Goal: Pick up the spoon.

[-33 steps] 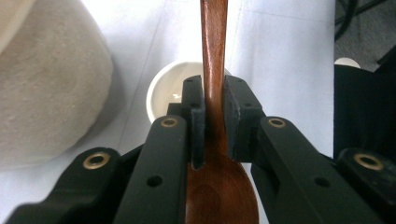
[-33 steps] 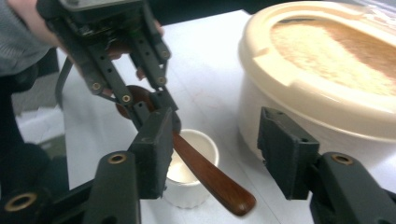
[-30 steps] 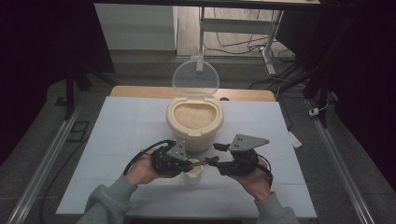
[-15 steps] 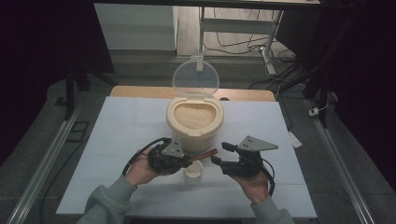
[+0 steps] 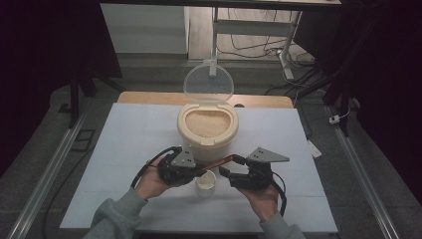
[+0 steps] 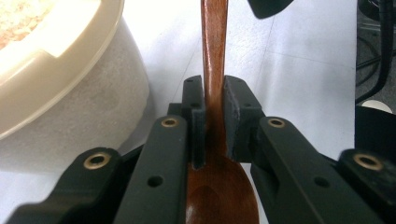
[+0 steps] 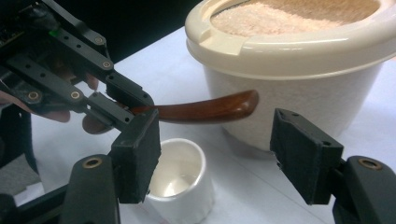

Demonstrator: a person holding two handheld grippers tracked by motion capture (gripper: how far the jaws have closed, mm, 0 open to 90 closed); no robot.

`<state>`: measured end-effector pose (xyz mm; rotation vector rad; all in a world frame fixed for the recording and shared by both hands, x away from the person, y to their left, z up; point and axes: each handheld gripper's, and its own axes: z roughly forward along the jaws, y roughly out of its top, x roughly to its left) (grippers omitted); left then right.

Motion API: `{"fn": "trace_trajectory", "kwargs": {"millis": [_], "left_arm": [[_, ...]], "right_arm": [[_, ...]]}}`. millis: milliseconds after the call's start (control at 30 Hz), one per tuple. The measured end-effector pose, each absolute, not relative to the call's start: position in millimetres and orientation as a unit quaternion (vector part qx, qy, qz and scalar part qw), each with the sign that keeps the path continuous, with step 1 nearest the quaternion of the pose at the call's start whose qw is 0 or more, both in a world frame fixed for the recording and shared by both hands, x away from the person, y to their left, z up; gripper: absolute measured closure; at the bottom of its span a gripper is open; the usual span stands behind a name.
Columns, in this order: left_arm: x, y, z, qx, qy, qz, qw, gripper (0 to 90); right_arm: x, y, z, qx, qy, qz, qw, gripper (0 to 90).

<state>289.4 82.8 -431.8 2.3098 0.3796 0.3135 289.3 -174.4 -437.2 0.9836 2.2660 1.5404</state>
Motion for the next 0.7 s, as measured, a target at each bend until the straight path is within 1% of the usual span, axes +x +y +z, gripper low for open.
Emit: {"fn": "trace_trajectory", "kwargs": {"millis": [233, 467, 567, 600, 700], "left_arm": [[287.9, 79.6, -432.4, 0.905, 0.145, 0.124, 0.381, 79.1], [283.8, 75.6, -431.2, 0.901, 0.141, 0.135, 0.388, 79.1], [282.3, 74.2, -430.5, 0.901, 0.139, 0.142, 0.386, 79.2], [281.9, 74.1, -430.4, 0.901, 0.139, 0.144, 0.385, 79.2], [281.1, 73.9, -429.9, 0.9, 0.139, 0.148, 0.387, 79.2]], "right_arm": [[288.1, -170.7, -438.1, 0.339, 0.768, 0.532, 0.111, 37.2], [288.0, -169.9, -439.1, 0.352, 0.751, 0.551, 0.094, 48.6], [287.8, -169.8, -438.9, 0.353, 0.747, 0.556, 0.089, 50.4], [287.7, -170.3, -438.5, 0.354, 0.741, 0.564, 0.081, 53.5], [287.5, -171.1, -437.7, 0.356, 0.734, 0.574, 0.074, 56.2]]}}
